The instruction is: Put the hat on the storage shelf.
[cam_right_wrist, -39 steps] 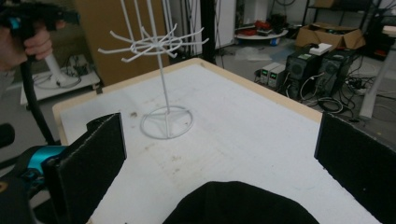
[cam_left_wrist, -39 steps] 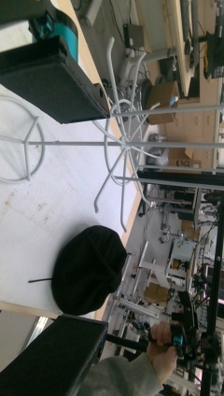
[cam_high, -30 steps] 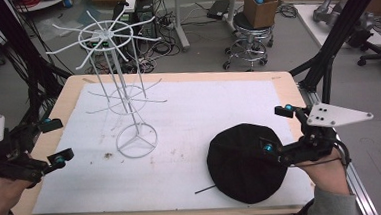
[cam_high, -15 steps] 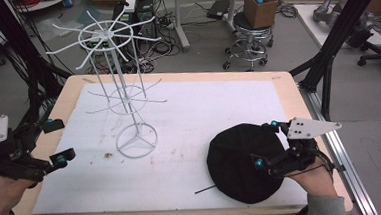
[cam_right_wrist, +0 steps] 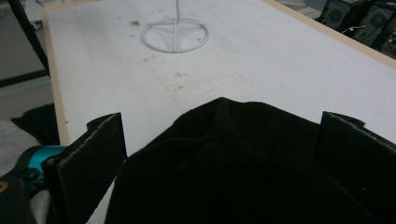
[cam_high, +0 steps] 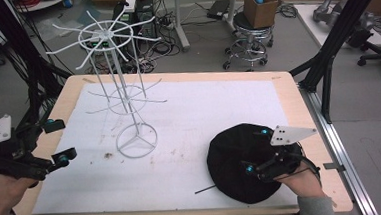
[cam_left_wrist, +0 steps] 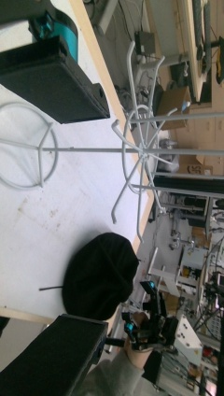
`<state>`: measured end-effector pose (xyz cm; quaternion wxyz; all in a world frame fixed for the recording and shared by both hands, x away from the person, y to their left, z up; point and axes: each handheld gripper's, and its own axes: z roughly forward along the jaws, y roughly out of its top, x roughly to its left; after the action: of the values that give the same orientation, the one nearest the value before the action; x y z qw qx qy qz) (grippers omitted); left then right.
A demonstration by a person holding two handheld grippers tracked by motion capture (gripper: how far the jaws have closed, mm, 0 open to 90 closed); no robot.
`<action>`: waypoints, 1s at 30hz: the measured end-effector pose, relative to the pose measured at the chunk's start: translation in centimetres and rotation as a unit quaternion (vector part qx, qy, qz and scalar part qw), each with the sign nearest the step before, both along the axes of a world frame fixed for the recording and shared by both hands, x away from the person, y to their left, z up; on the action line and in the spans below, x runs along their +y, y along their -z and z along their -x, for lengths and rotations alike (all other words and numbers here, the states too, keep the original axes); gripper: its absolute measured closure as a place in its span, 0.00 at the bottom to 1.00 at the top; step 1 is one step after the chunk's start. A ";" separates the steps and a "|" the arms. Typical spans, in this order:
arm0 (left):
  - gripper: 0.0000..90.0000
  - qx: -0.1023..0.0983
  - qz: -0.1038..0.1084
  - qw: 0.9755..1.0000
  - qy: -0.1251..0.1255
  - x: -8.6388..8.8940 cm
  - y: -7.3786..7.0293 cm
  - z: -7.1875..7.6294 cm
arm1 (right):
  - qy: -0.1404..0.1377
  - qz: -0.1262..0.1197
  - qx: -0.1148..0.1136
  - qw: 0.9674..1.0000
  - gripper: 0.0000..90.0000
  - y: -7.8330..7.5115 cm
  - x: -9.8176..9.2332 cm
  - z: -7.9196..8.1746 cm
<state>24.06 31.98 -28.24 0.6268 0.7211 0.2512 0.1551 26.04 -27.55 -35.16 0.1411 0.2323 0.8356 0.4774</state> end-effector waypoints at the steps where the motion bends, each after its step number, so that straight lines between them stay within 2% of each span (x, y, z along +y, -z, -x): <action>1: 0.02 0.001 -0.001 1.000 -0.001 0.0 0.0 0.0 | 0.000 0.000 0.000 1.000 0.01 0.0 0.0 0.0; 5: 0.02 0.003 -0.006 1.000 -0.001 -0.2 0.1 -0.1 | -0.004 0.010 0.000 1.000 0.01 0.2 0.4 -0.1; 6: 0.02 0.004 -0.009 1.000 -0.003 -0.2 0.2 -0.1 | -0.002 0.021 0.003 1.000 0.01 0.3 0.5 -0.2; 15: 0.02 0.006 -0.007 1.000 -0.004 -0.1 0.3 -0.2 | -0.002 0.045 0.012 0.999 0.01 0.9 1.3 -0.5; 23: 0.02 0.007 -0.008 1.000 -0.004 -0.1 0.4 -0.3 | -0.003 0.020 0.012 1.000 0.06 2.0 0.7 -0.8; 30: 0.02 0.008 -0.008 1.000 -0.005 -0.1 0.4 -0.3 | -0.005 0.035 0.007 0.999 0.07 2.2 0.8 -0.9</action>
<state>24.35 31.87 -28.64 0.6181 0.7262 0.2582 0.1549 26.95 -26.75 -37.36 0.1408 0.2259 0.8542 0.4467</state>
